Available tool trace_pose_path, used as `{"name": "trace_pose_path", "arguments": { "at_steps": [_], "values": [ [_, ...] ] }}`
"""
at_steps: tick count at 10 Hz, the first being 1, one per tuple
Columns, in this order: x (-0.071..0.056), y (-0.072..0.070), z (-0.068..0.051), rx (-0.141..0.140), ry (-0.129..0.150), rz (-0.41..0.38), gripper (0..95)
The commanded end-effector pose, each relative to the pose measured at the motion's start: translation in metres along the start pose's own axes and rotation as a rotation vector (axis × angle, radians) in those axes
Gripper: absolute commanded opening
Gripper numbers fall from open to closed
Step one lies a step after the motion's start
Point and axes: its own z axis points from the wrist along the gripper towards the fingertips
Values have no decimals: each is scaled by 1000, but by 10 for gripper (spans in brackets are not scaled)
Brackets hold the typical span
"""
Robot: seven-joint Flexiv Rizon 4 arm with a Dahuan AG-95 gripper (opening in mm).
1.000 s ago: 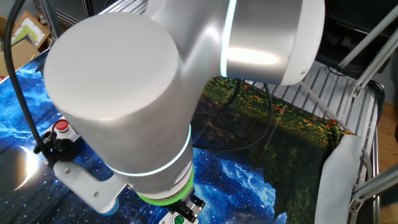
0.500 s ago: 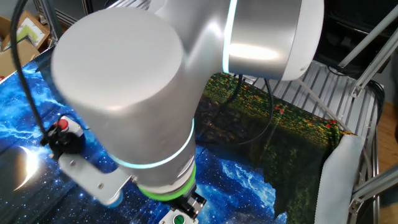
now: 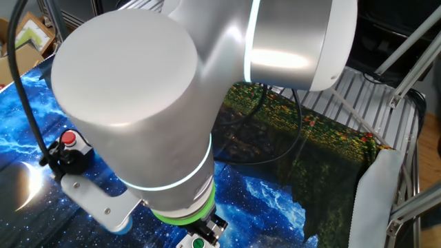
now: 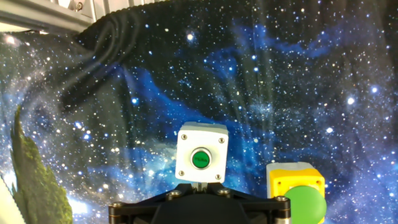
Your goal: Press three buttons from left to right in sequence
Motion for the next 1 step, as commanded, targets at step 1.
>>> {"name": "trace_pose_path", "arguments": {
  "at_steps": [1],
  "values": [
    [2, -1, 1, 1, -8, 1, 0]
  ]
}}
